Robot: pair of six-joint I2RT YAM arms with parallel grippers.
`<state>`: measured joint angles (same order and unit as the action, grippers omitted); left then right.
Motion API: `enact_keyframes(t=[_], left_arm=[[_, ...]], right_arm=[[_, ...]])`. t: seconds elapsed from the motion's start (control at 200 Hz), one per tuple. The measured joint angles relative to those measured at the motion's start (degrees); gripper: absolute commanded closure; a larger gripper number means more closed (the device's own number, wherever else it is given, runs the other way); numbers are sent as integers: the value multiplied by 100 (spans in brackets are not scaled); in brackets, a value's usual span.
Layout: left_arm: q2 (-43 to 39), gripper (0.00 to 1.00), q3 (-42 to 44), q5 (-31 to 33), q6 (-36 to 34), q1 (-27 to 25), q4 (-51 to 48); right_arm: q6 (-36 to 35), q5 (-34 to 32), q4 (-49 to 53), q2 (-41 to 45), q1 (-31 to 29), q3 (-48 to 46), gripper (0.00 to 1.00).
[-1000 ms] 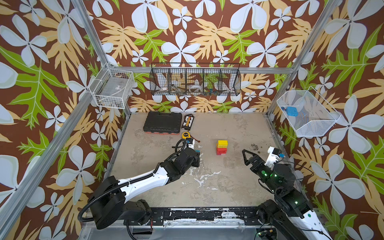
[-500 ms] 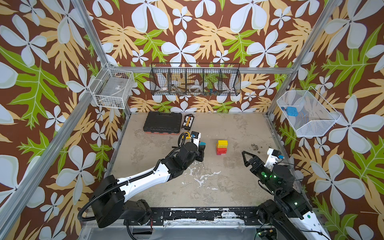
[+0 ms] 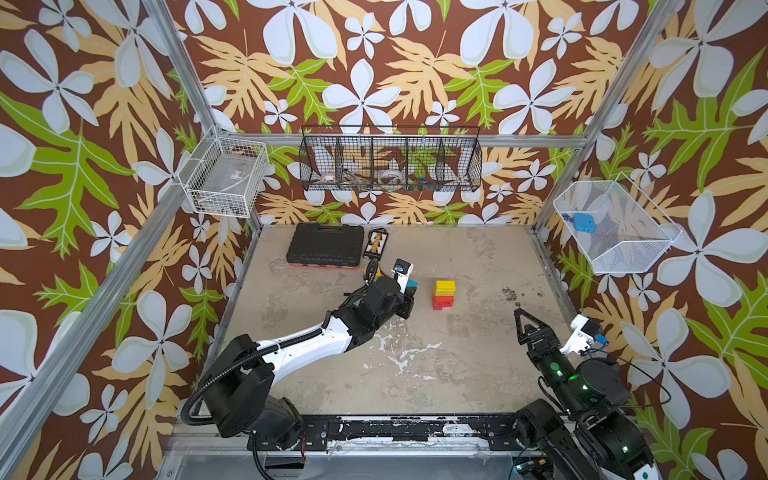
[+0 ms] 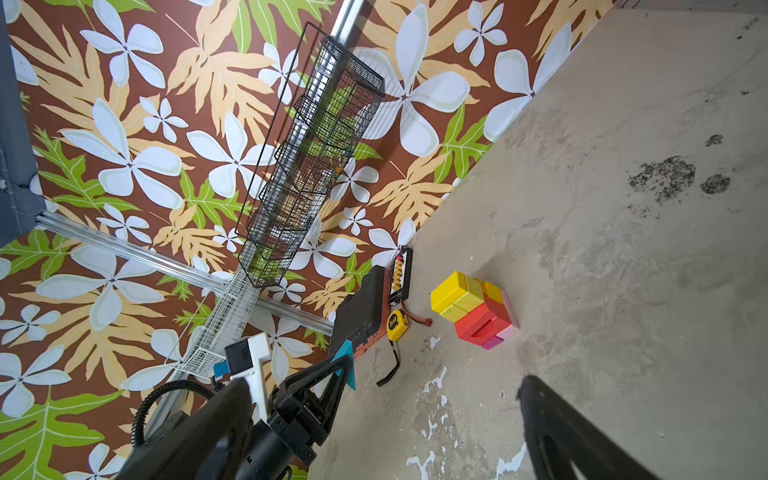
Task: Build the wood block tower
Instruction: 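Lift the teal block with the left gripper and carry it toward the tower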
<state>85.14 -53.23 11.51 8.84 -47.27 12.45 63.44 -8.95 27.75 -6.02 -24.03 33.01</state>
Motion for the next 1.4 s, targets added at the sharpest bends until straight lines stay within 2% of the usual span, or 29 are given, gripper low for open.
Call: enact_keyframes(t=[0.381,0.711,1.016,1.116,1.287,1.402], left_arm=[[619,100,-468,-221,-188,44,-74],[1117,100,-964,-424,-385,59,-162],[1547,100,-1615,-793,-734,59,-490],[1611,100,-1860,-1049,-1023,76,-614],[1703,100,-2430,-1502,-1606,201,-839],[2033,100,-3217,-1853,-2111,337,-1294]], right_arm=[[63,173,-203,-175,0,-111,0],[17,616,-433,-352,0,-107,0],[-162,518,-688,-337,0,-306,0],[-431,278,-828,-385,2,-461,0],[-1362,149,-1425,-562,0,-935,0],[-1797,83,-1735,-975,0,-970,0]])
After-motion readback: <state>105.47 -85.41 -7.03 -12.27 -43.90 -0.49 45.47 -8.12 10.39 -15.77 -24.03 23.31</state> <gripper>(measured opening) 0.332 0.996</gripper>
